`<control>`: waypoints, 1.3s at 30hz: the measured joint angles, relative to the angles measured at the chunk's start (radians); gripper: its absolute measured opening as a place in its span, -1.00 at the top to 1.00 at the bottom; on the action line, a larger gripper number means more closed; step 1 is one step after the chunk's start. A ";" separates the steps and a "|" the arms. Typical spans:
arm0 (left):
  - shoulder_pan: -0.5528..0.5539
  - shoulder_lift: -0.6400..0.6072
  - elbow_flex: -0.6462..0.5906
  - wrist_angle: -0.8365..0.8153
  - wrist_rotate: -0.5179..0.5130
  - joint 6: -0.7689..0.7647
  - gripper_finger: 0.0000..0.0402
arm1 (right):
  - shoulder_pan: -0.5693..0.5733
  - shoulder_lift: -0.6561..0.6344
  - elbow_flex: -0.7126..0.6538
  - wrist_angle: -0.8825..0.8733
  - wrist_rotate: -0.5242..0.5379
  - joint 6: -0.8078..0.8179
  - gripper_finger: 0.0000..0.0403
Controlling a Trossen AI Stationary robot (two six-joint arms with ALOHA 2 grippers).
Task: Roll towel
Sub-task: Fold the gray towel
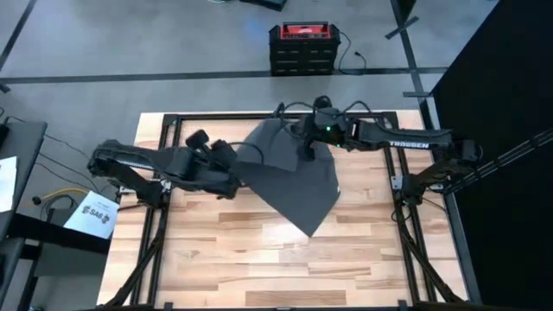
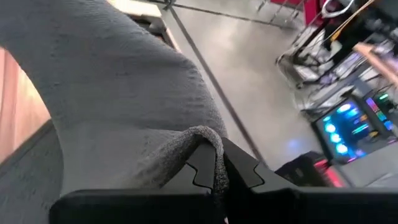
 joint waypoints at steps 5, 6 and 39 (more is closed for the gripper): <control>0.054 0.051 -0.183 0.050 0.004 -0.092 1.00 | -0.010 0.000 -0.159 0.160 -0.022 0.018 1.00; 0.067 0.057 -0.220 0.065 0.004 -0.103 1.00 | -0.010 0.000 -0.183 0.178 -0.022 0.019 1.00; 0.217 0.067 -0.509 0.064 0.221 -0.302 1.00 | 0.067 -0.304 -0.202 -0.294 -0.080 0.322 -0.12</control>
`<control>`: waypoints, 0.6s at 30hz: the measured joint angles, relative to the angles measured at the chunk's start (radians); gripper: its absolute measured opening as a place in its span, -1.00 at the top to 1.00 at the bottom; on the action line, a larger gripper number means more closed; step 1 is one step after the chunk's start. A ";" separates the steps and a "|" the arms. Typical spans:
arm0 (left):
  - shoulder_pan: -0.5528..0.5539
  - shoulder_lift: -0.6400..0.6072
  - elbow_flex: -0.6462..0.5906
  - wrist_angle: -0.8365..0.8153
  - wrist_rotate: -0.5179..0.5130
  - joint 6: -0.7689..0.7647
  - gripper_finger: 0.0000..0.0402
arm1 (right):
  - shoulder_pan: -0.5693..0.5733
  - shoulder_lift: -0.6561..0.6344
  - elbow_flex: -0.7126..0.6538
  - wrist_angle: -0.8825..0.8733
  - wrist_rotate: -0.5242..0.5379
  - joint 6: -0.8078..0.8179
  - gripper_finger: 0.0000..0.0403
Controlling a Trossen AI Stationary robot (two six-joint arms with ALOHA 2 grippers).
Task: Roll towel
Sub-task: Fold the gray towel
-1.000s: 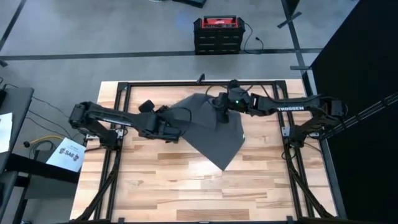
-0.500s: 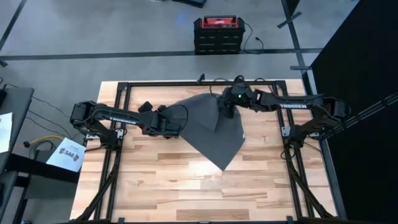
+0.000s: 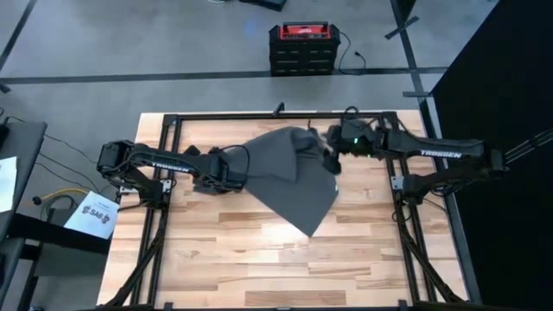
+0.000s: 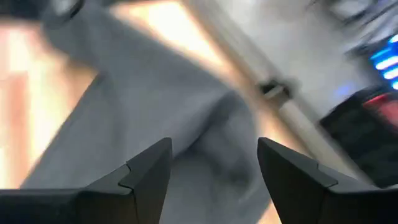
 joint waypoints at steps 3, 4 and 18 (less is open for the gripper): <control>-0.001 -0.001 0.000 -0.030 0.014 -0.015 1.00 | 0.072 0.033 -0.078 0.021 -0.020 0.061 -0.10; -0.001 -0.001 0.000 -0.044 0.017 -0.018 1.00 | 0.093 0.052 -0.108 0.041 -0.021 0.077 -0.10; 0.000 -0.011 0.111 -0.125 0.022 0.073 1.00 | 0.274 0.456 -0.228 0.278 0.038 0.213 0.94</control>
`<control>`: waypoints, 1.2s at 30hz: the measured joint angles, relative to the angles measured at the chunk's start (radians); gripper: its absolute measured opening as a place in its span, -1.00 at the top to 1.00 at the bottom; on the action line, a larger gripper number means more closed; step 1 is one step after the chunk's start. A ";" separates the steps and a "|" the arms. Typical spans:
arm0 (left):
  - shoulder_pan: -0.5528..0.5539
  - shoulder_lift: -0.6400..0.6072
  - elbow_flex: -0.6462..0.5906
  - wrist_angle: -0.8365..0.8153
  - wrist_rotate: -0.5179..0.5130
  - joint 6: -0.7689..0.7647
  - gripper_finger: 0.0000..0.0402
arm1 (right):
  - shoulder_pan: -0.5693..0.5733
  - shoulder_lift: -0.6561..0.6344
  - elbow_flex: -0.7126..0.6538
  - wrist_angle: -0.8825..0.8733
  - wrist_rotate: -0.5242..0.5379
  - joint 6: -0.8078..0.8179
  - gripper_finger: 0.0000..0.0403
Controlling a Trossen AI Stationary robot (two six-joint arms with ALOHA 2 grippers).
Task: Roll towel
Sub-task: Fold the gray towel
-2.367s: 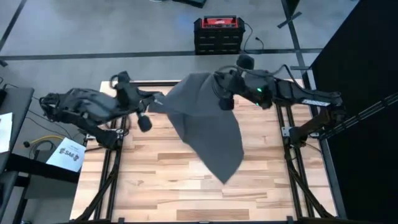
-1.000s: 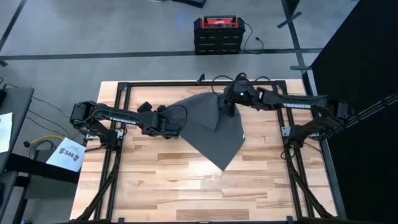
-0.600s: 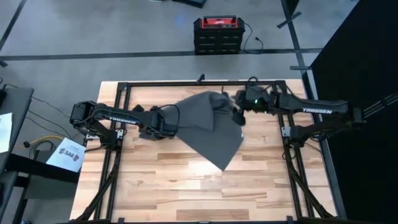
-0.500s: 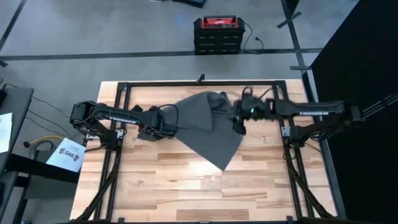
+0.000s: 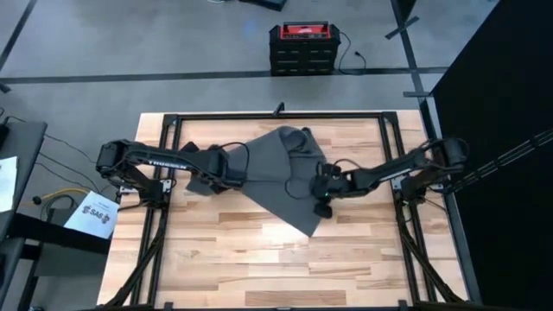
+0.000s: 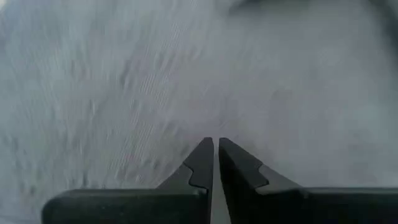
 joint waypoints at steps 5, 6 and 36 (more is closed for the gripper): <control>0.038 0.000 0.015 0.006 -0.081 -0.001 1.00 | 0.059 0.045 0.009 -0.062 0.039 0.111 0.99; 0.052 0.004 0.008 0.017 -0.098 -0.004 1.00 | 0.080 0.040 0.009 -0.088 0.042 0.141 0.99; 0.202 0.010 -0.307 0.487 -0.208 0.148 1.00 | 0.389 -0.344 -0.002 -0.487 -0.068 0.603 1.00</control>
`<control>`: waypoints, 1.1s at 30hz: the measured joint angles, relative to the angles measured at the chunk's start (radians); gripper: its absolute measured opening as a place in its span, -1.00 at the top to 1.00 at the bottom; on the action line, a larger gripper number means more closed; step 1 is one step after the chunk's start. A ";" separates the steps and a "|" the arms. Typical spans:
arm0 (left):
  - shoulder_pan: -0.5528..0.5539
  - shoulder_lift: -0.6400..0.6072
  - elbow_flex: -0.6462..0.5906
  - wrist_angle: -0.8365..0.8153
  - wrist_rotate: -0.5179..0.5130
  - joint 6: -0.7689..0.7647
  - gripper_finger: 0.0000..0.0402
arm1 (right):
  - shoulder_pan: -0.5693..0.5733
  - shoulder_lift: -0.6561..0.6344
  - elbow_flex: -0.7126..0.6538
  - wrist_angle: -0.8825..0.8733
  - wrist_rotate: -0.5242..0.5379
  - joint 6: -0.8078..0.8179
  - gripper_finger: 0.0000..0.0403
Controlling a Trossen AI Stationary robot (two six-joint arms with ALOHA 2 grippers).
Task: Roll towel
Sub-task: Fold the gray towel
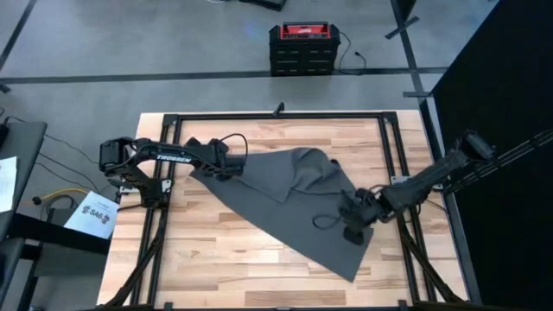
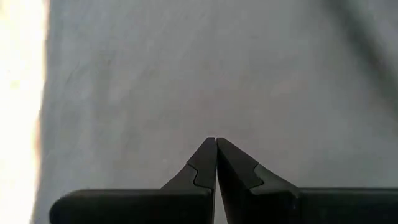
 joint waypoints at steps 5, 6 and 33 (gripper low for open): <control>-0.041 -0.012 0.000 0.004 -0.122 -0.020 1.00 | -0.143 0.090 0.000 0.002 0.036 -0.205 1.00; -0.042 -0.012 0.000 0.004 -0.119 -0.019 1.00 | -0.165 0.115 0.000 0.003 0.037 -0.234 1.00; -0.271 -0.061 -0.105 0.720 0.322 0.944 0.22 | -0.256 0.241 0.000 0.091 0.017 -0.343 1.00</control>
